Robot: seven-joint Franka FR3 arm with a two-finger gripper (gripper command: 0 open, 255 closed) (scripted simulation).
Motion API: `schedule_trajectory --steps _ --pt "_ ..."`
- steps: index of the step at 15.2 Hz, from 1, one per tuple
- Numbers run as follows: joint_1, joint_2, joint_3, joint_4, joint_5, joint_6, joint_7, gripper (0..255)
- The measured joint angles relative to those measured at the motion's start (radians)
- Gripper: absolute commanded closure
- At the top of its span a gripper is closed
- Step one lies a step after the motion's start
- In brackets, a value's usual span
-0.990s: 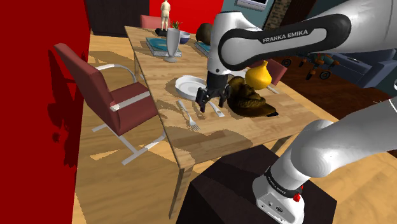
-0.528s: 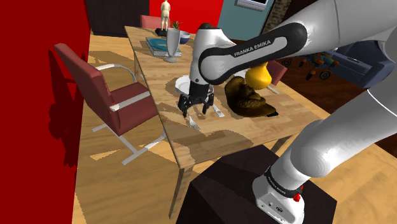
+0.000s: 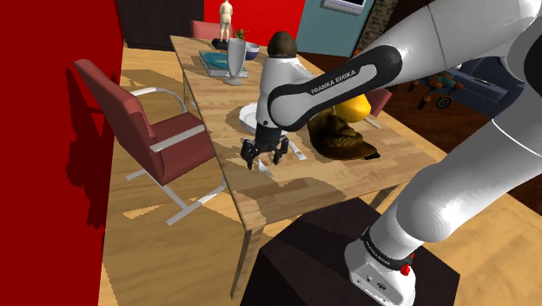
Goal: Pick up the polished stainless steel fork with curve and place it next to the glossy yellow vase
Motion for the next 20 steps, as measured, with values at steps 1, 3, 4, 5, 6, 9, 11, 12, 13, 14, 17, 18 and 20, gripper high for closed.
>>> schedule_trajectory --steps 1,3,4,5,6,9,11,12,13,14,17,18,20 --pt "0.000 0.002 0.001 0.000 0.000 0.002 0.001 0" --pt "0.000 0.002 0.001 -0.001 0.000 0.004 0.001 0" --pt "0.000 0.003 0.001 -0.001 0.000 0.004 0.001 0" --pt "0.000 0.003 0.001 -0.001 0.000 0.005 0.001 0" --pt "0.000 0.003 0.001 -0.001 0.000 0.005 0.001 255" --pt "0.004 -0.002 0.005 0.006 0.003 0.008 0.001 255" --pt "0.004 -0.005 0.004 0.003 0.004 0.008 0.002 255" --pt "0.004 -0.005 0.004 0.003 0.003 0.008 0.002 255" --pt "0.004 -0.005 0.004 0.003 0.003 0.008 0.002 255" --pt "0.004 -0.004 0.004 0.004 0.003 0.007 0.003 255" --pt "0.002 -0.006 0.003 0.005 0.002 -0.002 0.001 255" --pt "0.001 -0.011 0.001 0.007 0.003 -0.014 -0.001 255" --pt "0.002 -0.027 -0.001 0.016 0.006 -0.041 -0.003 255"
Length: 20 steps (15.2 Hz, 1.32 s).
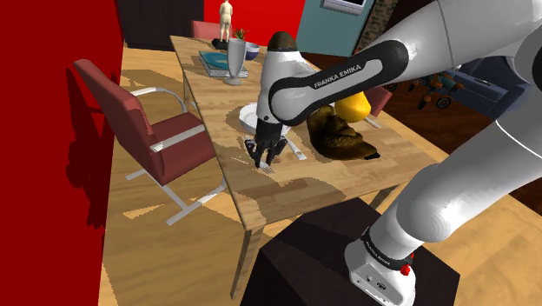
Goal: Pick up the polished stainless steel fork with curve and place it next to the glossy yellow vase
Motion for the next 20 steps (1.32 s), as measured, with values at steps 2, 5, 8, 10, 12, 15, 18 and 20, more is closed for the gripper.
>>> schedule_trajectory --steps 2,5,8,10,12,15,18,20 --pt "-0.001 -0.018 -0.004 0.013 0.003 -0.031 -0.005 255" --pt "0.001 -0.044 -0.007 0.030 0.008 -0.074 -0.007 255" --pt "0.001 -0.068 -0.011 0.049 0.011 -0.117 -0.011 255" --pt "0.002 -0.085 -0.014 0.064 0.013 -0.148 -0.012 255" --pt "0.002 -0.096 -0.017 0.085 0.013 -0.180 -0.014 255" --pt "0.002 -0.116 -0.020 0.107 0.015 -0.222 -0.015 255" --pt "0.002 -0.130 -0.024 0.134 0.016 -0.263 -0.016 255" --pt "0.001 -0.138 -0.027 0.155 0.015 -0.292 -0.018 255"
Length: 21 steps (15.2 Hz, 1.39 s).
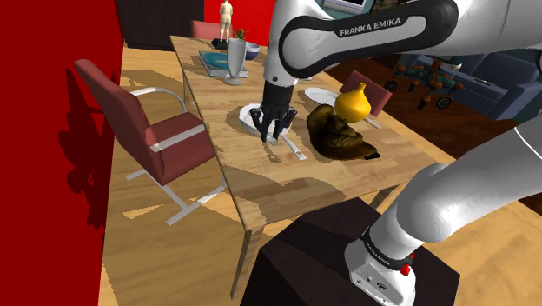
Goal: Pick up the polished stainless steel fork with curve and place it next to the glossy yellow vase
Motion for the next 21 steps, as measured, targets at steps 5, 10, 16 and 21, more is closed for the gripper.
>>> schedule_trajectory --steps 5,10,16,21 --pt "0.000 -0.022 -0.005 0.050 0.001 -0.072 0.000 255" --pt "-0.001 -0.037 -0.011 0.105 -0.001 -0.142 0.001 255" --pt "-0.004 -0.038 -0.018 0.182 -0.005 -0.220 0.001 255" --pt "-0.006 -0.039 -0.021 0.250 -0.008 -0.288 0.004 255"
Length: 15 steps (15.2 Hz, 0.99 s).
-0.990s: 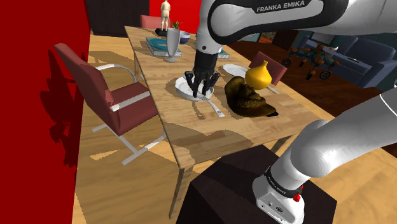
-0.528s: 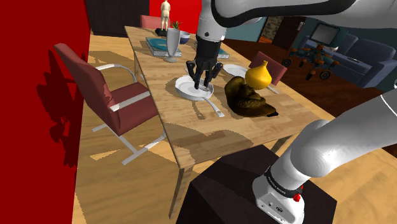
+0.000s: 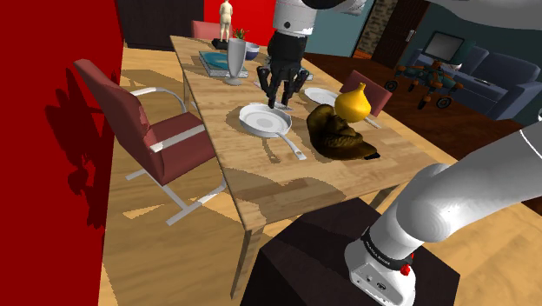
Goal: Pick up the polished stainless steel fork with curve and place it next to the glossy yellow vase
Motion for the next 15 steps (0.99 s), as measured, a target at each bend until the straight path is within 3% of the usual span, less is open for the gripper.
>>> schedule_trajectory --steps 6,15 --pt "-0.006 0.000 -0.011 0.068 -0.006 -0.069 -0.008 255" --pt "-0.071 -0.089 -0.157 -0.009 -0.063 -0.091 -0.206 255"
